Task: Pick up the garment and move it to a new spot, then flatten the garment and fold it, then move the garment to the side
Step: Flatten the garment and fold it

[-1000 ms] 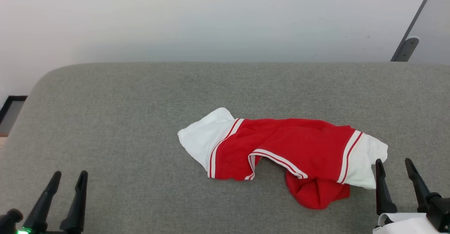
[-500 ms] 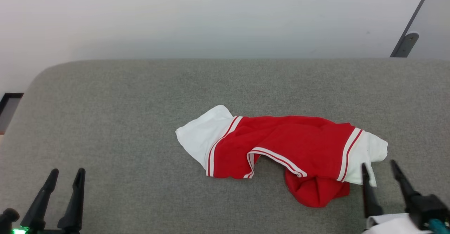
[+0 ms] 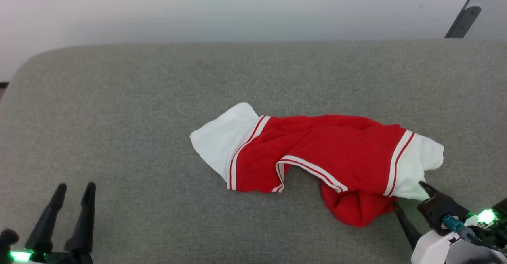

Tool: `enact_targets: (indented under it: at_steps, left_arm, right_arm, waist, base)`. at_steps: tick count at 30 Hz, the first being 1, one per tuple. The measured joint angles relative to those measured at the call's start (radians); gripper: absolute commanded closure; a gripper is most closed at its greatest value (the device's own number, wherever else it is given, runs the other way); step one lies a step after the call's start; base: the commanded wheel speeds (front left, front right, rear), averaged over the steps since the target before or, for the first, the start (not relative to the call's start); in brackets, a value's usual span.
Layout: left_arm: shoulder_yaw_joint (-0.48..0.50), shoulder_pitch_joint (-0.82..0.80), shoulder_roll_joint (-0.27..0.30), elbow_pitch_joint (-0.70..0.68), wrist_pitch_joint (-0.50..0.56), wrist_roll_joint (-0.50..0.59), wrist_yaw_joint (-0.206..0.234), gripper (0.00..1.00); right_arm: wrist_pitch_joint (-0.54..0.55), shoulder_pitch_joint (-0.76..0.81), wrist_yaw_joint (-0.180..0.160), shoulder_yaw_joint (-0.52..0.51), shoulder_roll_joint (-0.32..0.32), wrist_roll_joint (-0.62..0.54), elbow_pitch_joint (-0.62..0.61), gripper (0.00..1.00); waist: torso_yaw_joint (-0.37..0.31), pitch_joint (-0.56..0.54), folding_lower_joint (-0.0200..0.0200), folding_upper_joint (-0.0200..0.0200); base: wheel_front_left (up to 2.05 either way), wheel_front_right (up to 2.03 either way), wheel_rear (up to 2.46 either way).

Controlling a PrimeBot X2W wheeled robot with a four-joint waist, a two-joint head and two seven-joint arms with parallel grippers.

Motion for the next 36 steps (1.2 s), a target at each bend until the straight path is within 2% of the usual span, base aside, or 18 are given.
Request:
enact_targets:
  at_steps: [5,8,11,17,21,36]
  left_arm:
    - [-0.008,-0.025,0.024,-0.009,0.0,-0.023,0.0,0.0]
    - [-0.008,-0.04,0.041,-0.014,0.0,-0.038,0.0,0.0]
    - [-0.017,-0.056,0.054,-0.023,0.0,-0.049,0.0,0.0]
    - [-0.042,-0.089,0.073,-0.029,0.0,-0.074,0.0,0.0]
    - [-0.048,-0.098,0.08,-0.027,0.0,-0.086,0.0,0.0]
    - [-0.063,-0.114,0.09,-0.033,0.0,-0.096,0.0,0.0]
  right_arm:
    - [0.162,-0.001,0.0,0.067,-0.155,0.098,-0.077,0.0]
    - [0.264,-0.025,0.0,0.095,-0.211,0.108,-0.115,0.0]
    - [0.324,-0.059,0.0,0.114,-0.239,0.113,-0.145,0.0]
    - [0.35,-0.119,0.0,0.141,-0.253,0.06,-0.14,0.0]
    - [0.349,-0.14,0.0,0.153,-0.236,0.026,-0.119,0.0]
    - [0.376,-0.117,0.0,0.074,-0.22,-0.046,-0.131,0.0]
  waist:
    - [0.002,0.045,0.0,0.0]
    - [0.004,0.075,0.0,0.0]
    - [0.007,0.107,0.0,0.0]
    - [0.017,0.167,0.0,0.0]
    - [0.025,0.196,0.0,0.0]
    - [0.028,0.223,0.0,0.0]
  base:
    - [0.0,0.0,0.0]
    - [0.0,0.0,0.0]
    - [0.0,0.0,0.0]
    - [0.0,0.0,0.0]
    - [0.0,0.0,0.0]
    - [0.0,0.0,0.0]
